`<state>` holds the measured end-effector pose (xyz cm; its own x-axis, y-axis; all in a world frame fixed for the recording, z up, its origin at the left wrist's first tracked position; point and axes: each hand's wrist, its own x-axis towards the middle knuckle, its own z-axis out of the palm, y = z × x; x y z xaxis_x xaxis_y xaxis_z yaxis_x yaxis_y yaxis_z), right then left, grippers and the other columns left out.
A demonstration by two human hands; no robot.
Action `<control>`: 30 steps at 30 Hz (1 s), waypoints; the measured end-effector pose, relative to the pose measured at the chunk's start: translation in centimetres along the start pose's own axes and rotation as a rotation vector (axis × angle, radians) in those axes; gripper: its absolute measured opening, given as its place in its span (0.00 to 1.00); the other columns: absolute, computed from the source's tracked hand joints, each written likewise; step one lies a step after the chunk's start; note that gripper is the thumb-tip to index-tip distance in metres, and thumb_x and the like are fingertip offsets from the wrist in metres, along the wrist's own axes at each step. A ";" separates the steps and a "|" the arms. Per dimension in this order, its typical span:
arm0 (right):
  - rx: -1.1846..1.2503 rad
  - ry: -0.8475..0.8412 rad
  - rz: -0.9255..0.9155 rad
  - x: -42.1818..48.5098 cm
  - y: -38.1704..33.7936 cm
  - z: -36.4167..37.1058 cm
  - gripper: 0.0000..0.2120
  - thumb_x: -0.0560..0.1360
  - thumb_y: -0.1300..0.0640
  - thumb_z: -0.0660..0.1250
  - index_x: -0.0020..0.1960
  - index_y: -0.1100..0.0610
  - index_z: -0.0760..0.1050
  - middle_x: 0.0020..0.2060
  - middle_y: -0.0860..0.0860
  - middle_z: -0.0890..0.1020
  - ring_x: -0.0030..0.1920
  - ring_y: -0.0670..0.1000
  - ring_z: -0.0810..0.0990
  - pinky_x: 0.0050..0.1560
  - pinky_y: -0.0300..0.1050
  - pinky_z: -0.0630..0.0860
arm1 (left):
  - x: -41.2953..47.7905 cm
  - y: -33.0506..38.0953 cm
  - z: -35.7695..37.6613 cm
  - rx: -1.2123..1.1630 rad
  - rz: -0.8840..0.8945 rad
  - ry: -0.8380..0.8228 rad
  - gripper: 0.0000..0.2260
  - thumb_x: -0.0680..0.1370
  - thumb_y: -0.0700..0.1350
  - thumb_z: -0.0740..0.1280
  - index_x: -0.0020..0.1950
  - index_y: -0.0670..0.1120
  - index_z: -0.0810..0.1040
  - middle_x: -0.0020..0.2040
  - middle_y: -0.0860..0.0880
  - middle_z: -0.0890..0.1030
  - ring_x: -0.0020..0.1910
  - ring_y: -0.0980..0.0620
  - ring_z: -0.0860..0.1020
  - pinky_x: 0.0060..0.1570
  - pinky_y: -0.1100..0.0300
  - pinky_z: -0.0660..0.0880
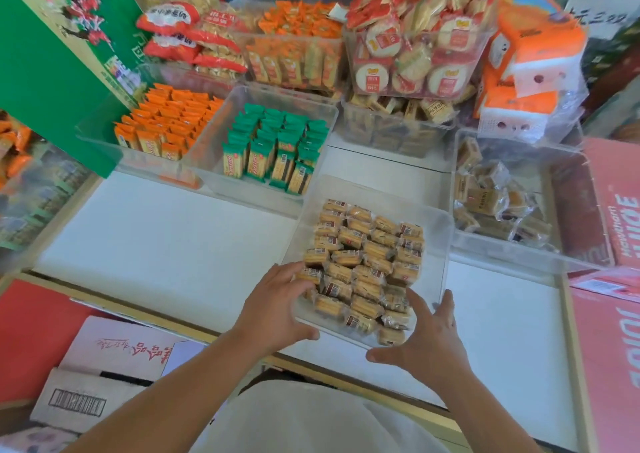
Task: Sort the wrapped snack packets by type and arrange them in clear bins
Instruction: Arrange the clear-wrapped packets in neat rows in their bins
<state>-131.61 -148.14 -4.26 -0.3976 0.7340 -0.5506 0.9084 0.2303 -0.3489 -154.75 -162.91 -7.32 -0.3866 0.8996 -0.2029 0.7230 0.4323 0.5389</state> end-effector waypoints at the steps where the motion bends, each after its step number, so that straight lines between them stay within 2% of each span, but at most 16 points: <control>1: -0.004 0.022 -0.007 0.3 -0.1 -0.2 0.65 0.51 0.25 0.79 0.80 0.40 0.53 0.79 0.53 0.34 0.81 0.60 0.51 0.69 0.57 0.72 | 0.7 0.0 -0.2 0.007 0.008 0.001 0.38 0.61 0.66 0.81 0.69 0.56 0.79 0.79 0.56 0.65 0.77 0.52 0.62 0.76 0.49 0.65; 4: -0.053 0.131 -0.071 1.3 -0.5 -0.6 0.57 0.53 0.24 0.77 0.77 0.39 0.61 0.80 0.52 0.41 0.80 0.59 0.56 0.68 0.56 0.74 | 2.3 -0.1 -1.2 -0.007 0.069 -0.006 0.32 0.65 0.65 0.80 0.66 0.54 0.81 0.72 0.55 0.74 0.72 0.54 0.69 0.79 0.51 0.57; 6: -0.074 0.182 -0.108 2.3 -0.5 -1.1 0.55 0.54 0.24 0.76 0.76 0.41 0.64 0.79 0.53 0.46 0.79 0.59 0.59 0.67 0.57 0.75 | 3.0 0.2 -1.9 0.019 0.130 0.035 0.22 0.69 0.62 0.78 0.59 0.53 0.85 0.62 0.57 0.82 0.62 0.56 0.76 0.74 0.54 0.65; 8: -0.103 0.177 -0.091 3.1 -0.6 -1.8 0.56 0.55 0.23 0.75 0.77 0.40 0.61 0.80 0.53 0.45 0.80 0.58 0.55 0.68 0.57 0.74 | 3.9 0.8 -2.3 0.076 0.148 0.090 0.17 0.73 0.61 0.76 0.54 0.51 0.86 0.54 0.56 0.84 0.56 0.54 0.78 0.60 0.55 0.75; 10: -0.122 0.197 -0.080 4.1 -0.9 -2.3 0.56 0.56 0.22 0.74 0.78 0.40 0.58 0.82 0.54 0.44 0.81 0.56 0.49 0.71 0.57 0.71 | 4.7 1.5 -2.6 0.110 0.153 0.068 0.16 0.75 0.61 0.73 0.53 0.51 0.86 0.52 0.55 0.84 0.54 0.54 0.77 0.51 0.57 0.76; 12: -0.166 0.279 -0.106 4.9 -1.2 -2.7 0.52 0.59 0.25 0.74 0.77 0.40 0.62 0.82 0.53 0.51 0.82 0.55 0.49 0.74 0.56 0.66 | 5.6 2.3 -2.3 0.115 0.210 0.006 0.17 0.77 0.62 0.70 0.55 0.51 0.86 0.52 0.55 0.83 0.55 0.55 0.76 0.51 0.57 0.75; 14: -0.162 0.392 -0.160 5.8 -1.2 -3.1 0.41 0.61 0.31 0.79 0.70 0.44 0.74 0.77 0.51 0.66 0.78 0.56 0.60 0.70 0.58 0.70 | 6.8 3.1 -1.8 0.108 0.248 -0.012 0.14 0.79 0.58 0.70 0.55 0.50 0.85 0.52 0.54 0.82 0.56 0.53 0.75 0.50 0.57 0.74; 16: -0.133 0.477 -0.216 7.2 -1.1 -3.4 0.28 0.60 0.37 0.82 0.57 0.47 0.83 0.62 0.49 0.80 0.66 0.57 0.74 0.60 0.58 0.76 | 8.5 3.7 -1.8 0.116 0.243 0.015 0.10 0.80 0.54 0.70 0.55 0.49 0.84 0.51 0.52 0.82 0.55 0.51 0.75 0.48 0.57 0.72; 17: -0.134 0.503 -0.234 7.9 -1.2 -3.7 0.23 0.60 0.40 0.83 0.51 0.47 0.85 0.54 0.48 0.82 0.59 0.57 0.78 0.56 0.56 0.77 | 9.5 3.8 -2.0 0.120 0.234 0.023 0.10 0.81 0.52 0.69 0.56 0.48 0.83 0.51 0.52 0.82 0.55 0.50 0.75 0.49 0.56 0.73; 19: -0.165 0.511 -0.244 9.2 -1.8 -4.2 0.14 0.62 0.42 0.83 0.43 0.46 0.85 0.43 0.45 0.83 0.50 0.55 0.80 0.50 0.52 0.76 | 11.5 3.6 -2.3 0.107 0.217 0.021 0.09 0.82 0.51 0.68 0.55 0.48 0.83 0.49 0.52 0.82 0.53 0.50 0.75 0.48 0.54 0.75; 21: -0.209 0.488 -0.242 10.2 -2.6 -4.7 0.09 0.67 0.43 0.81 0.41 0.45 0.85 0.39 0.44 0.83 0.47 0.53 0.80 0.48 0.50 0.75 | 13.2 3.2 -2.4 0.107 0.206 0.003 0.09 0.82 0.50 0.66 0.51 0.48 0.84 0.46 0.52 0.80 0.52 0.50 0.75 0.47 0.54 0.74; 26: -0.275 0.479 -0.229 13.8 -4.5 -6.0 0.06 0.74 0.48 0.76 0.43 0.50 0.84 0.40 0.46 0.82 0.48 0.54 0.79 0.47 0.48 0.72 | 18.1 3.2 -3.3 0.156 0.228 -0.011 0.10 0.83 0.49 0.64 0.50 0.48 0.83 0.47 0.52 0.78 0.52 0.49 0.73 0.49 0.53 0.74; 30: -0.336 0.459 -0.246 16.1 -4.7 -8.0 0.07 0.76 0.47 0.74 0.46 0.51 0.83 0.42 0.47 0.81 0.48 0.54 0.80 0.48 0.49 0.73 | 21.0 4.3 -3.6 0.225 0.243 -0.005 0.10 0.84 0.49 0.62 0.50 0.48 0.80 0.46 0.52 0.74 0.53 0.49 0.73 0.43 0.56 0.67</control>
<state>-141.28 -132.27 -5.44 -0.5725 0.8164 -0.0758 0.8178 0.5618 -0.1249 -161.78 -142.36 -6.34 -0.1847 0.9783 -0.0942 0.9023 0.2068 0.3784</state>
